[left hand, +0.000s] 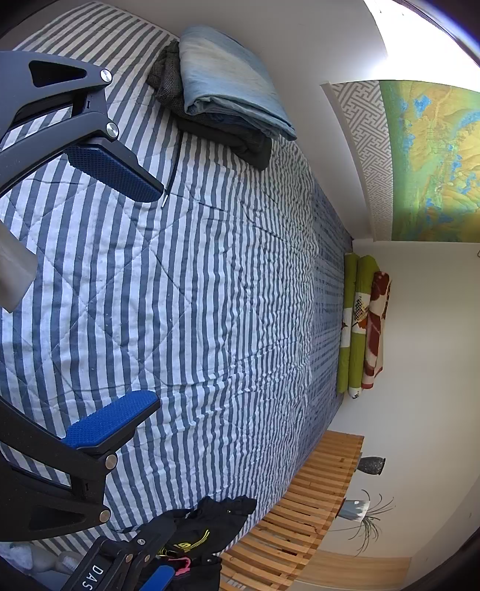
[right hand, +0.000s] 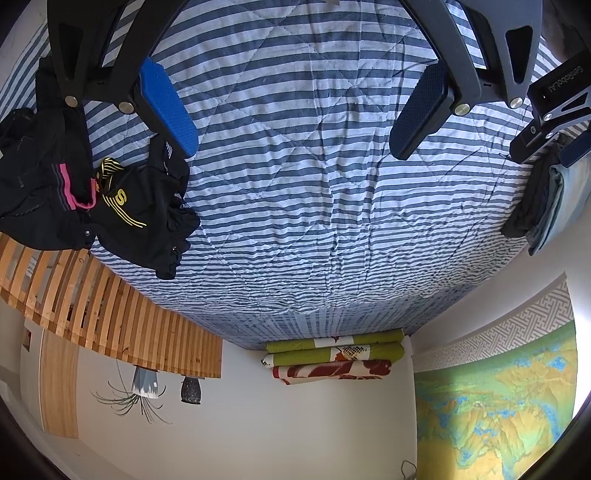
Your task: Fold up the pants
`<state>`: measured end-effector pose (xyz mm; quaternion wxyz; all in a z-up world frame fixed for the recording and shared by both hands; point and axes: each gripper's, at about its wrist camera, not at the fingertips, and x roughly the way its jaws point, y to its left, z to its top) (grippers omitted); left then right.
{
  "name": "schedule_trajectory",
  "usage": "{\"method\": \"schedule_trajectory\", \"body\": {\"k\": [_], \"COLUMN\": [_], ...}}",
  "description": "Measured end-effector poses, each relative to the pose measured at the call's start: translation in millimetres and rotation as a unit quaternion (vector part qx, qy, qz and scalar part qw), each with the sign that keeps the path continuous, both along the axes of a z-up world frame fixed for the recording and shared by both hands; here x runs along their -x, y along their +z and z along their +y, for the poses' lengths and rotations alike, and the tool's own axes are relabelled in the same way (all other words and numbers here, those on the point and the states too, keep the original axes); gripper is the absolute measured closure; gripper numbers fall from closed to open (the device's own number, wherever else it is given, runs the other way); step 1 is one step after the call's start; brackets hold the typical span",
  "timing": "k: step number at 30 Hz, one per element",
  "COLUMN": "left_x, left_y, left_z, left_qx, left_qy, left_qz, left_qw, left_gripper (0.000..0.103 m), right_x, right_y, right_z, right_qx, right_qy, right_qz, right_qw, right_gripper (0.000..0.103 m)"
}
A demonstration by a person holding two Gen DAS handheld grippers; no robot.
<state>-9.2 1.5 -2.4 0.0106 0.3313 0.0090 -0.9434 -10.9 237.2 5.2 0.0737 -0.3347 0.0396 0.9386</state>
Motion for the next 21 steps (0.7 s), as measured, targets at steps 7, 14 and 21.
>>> {"method": "schedule_trajectory", "body": {"k": [7,14,21], "left_x": [-1.0,-2.1,-1.6], "left_y": [0.7,1.0,0.9], "left_z": [-0.9,-2.4,-2.5], "left_qx": [-0.002,-0.003,-0.002], "left_qy": [-0.008,-0.008,-0.009], "left_qz": [0.000,0.001,0.001], "left_qw": [1.0000,1.0000,1.0000], "left_gripper": [0.000,0.000,0.000], "right_x": [-0.1,-0.1,0.2], "right_y": [-0.2,-0.5,-0.8], "right_z": [-0.7,-0.1,0.0], "right_qx": [0.000,0.002,0.003], "right_qy": [0.000,0.001,0.002], "right_qz": [0.000,-0.001,-0.002], "right_qw": [1.000,1.000,1.000], "right_gripper": [0.001,0.001,0.001]}}
